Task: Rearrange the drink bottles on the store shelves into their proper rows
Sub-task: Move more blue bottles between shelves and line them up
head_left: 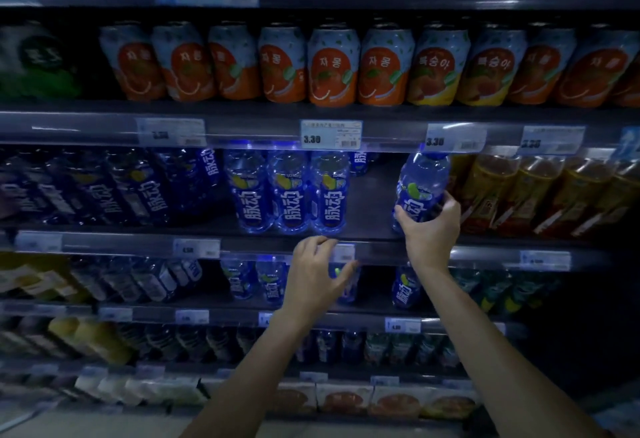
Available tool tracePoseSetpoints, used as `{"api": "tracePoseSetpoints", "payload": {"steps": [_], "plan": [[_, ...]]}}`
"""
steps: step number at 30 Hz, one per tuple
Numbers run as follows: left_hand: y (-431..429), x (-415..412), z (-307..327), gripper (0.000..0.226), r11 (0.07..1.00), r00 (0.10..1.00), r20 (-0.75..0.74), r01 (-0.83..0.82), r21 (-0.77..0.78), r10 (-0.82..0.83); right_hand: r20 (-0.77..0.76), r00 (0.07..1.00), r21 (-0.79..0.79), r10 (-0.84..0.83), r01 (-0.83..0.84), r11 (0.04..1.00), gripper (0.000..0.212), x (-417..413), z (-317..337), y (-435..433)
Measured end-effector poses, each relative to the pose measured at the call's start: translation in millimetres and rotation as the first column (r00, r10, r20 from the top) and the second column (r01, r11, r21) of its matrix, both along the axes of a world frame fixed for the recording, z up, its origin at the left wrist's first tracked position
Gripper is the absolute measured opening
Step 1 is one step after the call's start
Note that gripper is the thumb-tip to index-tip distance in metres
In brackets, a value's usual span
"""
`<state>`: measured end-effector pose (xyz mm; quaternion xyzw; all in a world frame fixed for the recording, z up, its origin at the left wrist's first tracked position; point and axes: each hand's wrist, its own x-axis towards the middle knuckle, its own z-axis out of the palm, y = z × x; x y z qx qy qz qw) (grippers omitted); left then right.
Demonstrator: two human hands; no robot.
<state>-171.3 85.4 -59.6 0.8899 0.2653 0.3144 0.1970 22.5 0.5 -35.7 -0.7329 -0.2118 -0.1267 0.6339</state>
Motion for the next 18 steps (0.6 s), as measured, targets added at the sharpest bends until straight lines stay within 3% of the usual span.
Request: {"api": "tracePoseSetpoints", "payload": {"steps": [9, 18], "plan": [[39, -75, -18, 0.064, 0.993, 0.993, -0.095, -0.08, -0.091, 0.071, -0.01, 1.0, -0.038, -0.028, 0.027, 0.999, 0.07, -7, 0, 7], [47, -87, -20, 0.053, 0.993, 0.996, -0.057, -0.069, -0.1, 0.063, -0.005, 0.999, -0.039, 0.035, -0.035, 0.999, 0.071, -19, -3, 7]]}}
